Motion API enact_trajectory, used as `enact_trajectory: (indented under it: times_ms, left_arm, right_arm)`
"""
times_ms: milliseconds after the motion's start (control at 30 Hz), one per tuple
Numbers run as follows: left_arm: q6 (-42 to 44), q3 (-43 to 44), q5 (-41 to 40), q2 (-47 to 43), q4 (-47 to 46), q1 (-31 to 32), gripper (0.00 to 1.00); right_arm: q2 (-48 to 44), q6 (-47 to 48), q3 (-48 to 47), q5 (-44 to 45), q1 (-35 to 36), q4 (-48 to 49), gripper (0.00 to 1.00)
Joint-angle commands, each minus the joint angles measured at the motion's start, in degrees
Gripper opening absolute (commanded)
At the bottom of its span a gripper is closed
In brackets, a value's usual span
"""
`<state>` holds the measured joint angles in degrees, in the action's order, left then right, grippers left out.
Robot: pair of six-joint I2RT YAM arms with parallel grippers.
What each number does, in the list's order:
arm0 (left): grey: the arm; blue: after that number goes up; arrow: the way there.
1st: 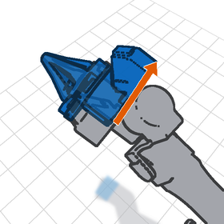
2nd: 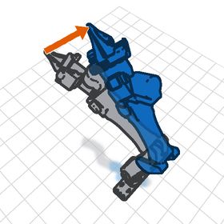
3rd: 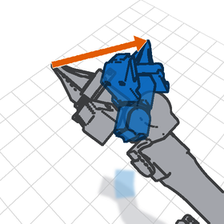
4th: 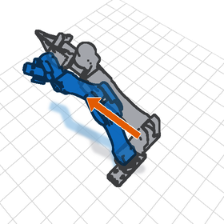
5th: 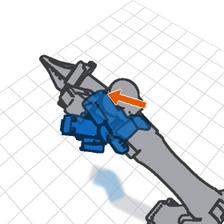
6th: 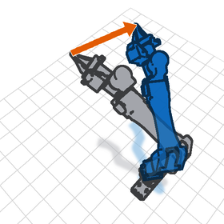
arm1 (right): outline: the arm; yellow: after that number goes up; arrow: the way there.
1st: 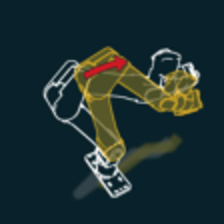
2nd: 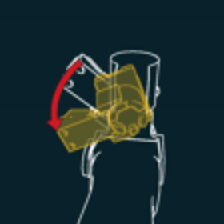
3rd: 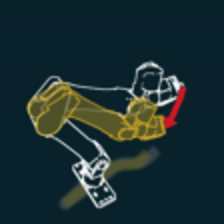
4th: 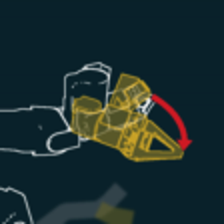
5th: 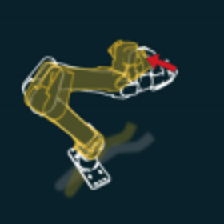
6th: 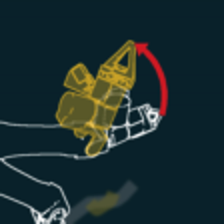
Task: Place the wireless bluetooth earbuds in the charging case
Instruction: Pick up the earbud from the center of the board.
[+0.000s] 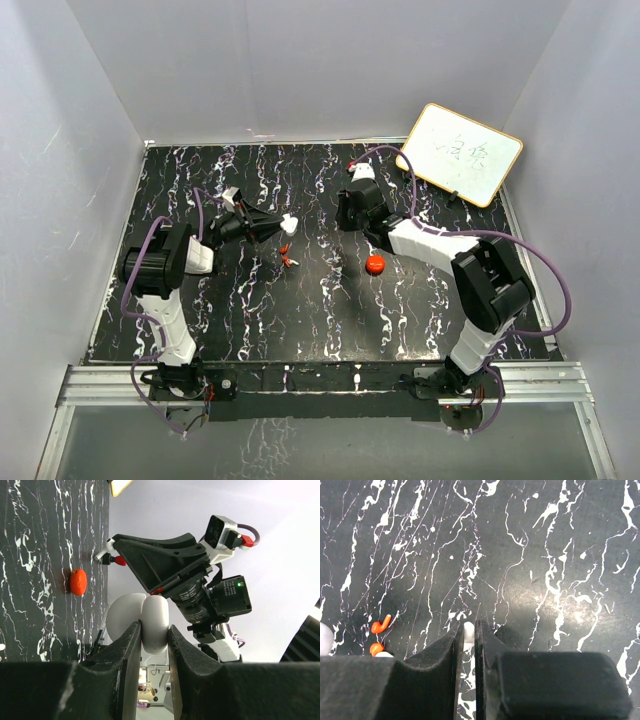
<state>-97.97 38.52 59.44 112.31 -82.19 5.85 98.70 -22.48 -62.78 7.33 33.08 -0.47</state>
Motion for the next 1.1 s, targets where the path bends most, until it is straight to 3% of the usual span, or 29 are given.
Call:
enact_trajectory:
  times_ms: [0,1067]
  left_arm:
    - [0.76,1.66,-1.57,-0.77,-12.23,2.32,0.0]
    - [3.24,1.36,-6.07,1.17,-9.47,5.84,0.0]
  right_arm:
    - [-3.6,1.89,-2.43,4.03,0.97,3.39,0.11]
    - [-6.32,1.0,-0.83,4.89,2.86,3.15,0.1]
